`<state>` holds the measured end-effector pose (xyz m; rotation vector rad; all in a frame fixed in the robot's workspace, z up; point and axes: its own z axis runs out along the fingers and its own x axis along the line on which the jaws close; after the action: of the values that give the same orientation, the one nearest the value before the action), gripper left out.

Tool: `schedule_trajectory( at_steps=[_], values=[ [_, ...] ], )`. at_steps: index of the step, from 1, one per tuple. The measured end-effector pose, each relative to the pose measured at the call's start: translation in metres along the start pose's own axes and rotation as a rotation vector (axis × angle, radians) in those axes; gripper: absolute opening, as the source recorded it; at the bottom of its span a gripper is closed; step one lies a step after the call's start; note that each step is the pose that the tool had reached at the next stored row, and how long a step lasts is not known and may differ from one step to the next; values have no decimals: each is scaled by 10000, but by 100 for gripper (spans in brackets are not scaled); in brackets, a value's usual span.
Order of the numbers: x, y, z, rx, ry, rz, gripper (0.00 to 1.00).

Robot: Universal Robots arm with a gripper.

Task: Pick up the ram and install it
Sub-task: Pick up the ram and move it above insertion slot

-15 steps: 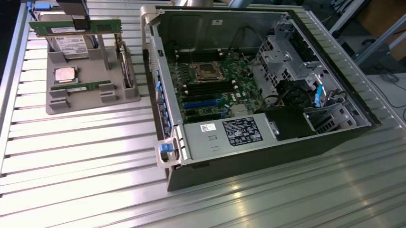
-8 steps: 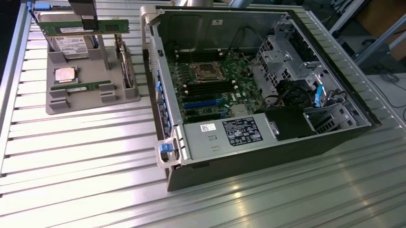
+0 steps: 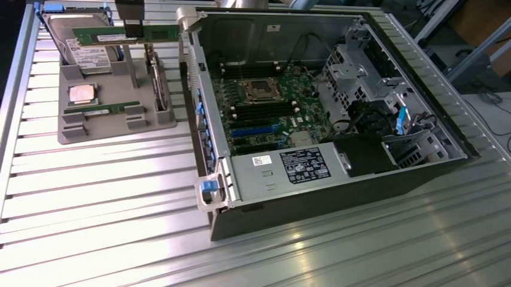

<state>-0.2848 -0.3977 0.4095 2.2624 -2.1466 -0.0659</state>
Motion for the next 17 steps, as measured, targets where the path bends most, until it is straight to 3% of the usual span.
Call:
schedule_trajectory(
  at_steps=[4,12,17],
  values=[
    [5,-93,-4,-2,16,1,13],
    [20,-384,-18,-4,53,2,13],
    [27,-514,-24,-5,73,3,13]
  ],
)
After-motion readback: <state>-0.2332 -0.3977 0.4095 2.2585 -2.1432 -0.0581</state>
